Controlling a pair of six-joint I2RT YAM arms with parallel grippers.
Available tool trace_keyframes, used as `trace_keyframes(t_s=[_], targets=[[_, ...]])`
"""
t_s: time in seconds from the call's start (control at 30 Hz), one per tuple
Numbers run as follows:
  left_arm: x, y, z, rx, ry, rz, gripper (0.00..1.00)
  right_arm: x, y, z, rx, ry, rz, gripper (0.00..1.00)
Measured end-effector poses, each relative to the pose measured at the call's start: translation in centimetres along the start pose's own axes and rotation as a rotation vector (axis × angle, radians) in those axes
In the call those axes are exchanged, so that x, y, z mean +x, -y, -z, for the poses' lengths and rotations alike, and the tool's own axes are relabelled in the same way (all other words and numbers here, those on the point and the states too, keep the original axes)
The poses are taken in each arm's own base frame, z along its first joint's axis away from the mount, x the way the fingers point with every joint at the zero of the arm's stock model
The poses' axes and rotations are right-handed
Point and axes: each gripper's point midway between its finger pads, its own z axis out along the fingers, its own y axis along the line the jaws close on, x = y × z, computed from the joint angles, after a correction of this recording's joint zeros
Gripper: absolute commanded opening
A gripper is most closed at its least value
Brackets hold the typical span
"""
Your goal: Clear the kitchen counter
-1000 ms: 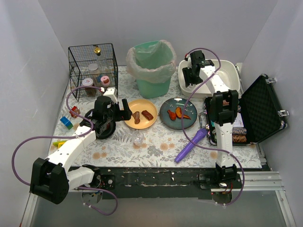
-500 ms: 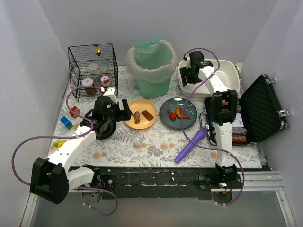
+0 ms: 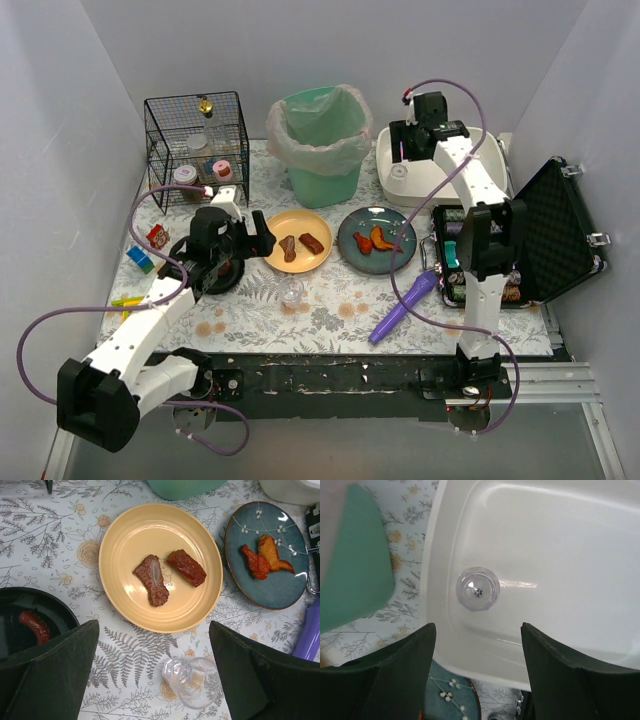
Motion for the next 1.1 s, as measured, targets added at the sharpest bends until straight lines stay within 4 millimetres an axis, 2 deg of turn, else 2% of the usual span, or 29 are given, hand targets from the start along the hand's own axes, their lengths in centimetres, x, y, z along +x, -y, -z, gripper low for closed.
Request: trace_keyframes(t_s=[0.1,0.2,0.27,0.37,0.5,0.67,0.77,0.9,1.1], targets=[[-0.2,0.2,1.4,0.007,0.007,0.010,0.89,-2.4,0.0,4.2,-0.001,0.089,-0.028,0.77],[0.4,0.7,2.2,0.027,-0.030,0.033,0.81,-3.9,-0.4,8.8,-0.023,0.181,-0.063,0.77],[1.5,1.3,2.8,0.047,-0.074,0.054,0.80,-4.0,-0.7,11.4,-0.043,0.225,-0.087,0.77],[3.1,3.0,3.5,0.109,-0.140,0.072,0.77,-2.8,-1.4,13.8,-0.076,0.246,-0.120,0.77],[4.4,4.1,4.0,0.136,-0.226,0.102,0.73,-0.8,-2.4,14.8,-0.117,0.227,-0.147,0.76],[5.7,3.8,3.8,0.102,-0.304,0.132,0.69,1.3,-3.6,15.3,-0.159,0.197,-0.156,0.76],[6.9,4.0,3.5,0.087,-0.366,0.132,0.68,1.6,-4.1,16.2,-0.179,0.209,-0.154,0.76],[9.7,4.8,3.2,0.071,-0.472,0.104,0.68,2.0,-4.3,17.3,-0.199,0.230,-0.152,0.76],[11.9,4.5,3.0,0.001,-0.546,0.078,0.66,2.8,-4.7,17.0,-0.222,0.217,-0.154,0.76]])
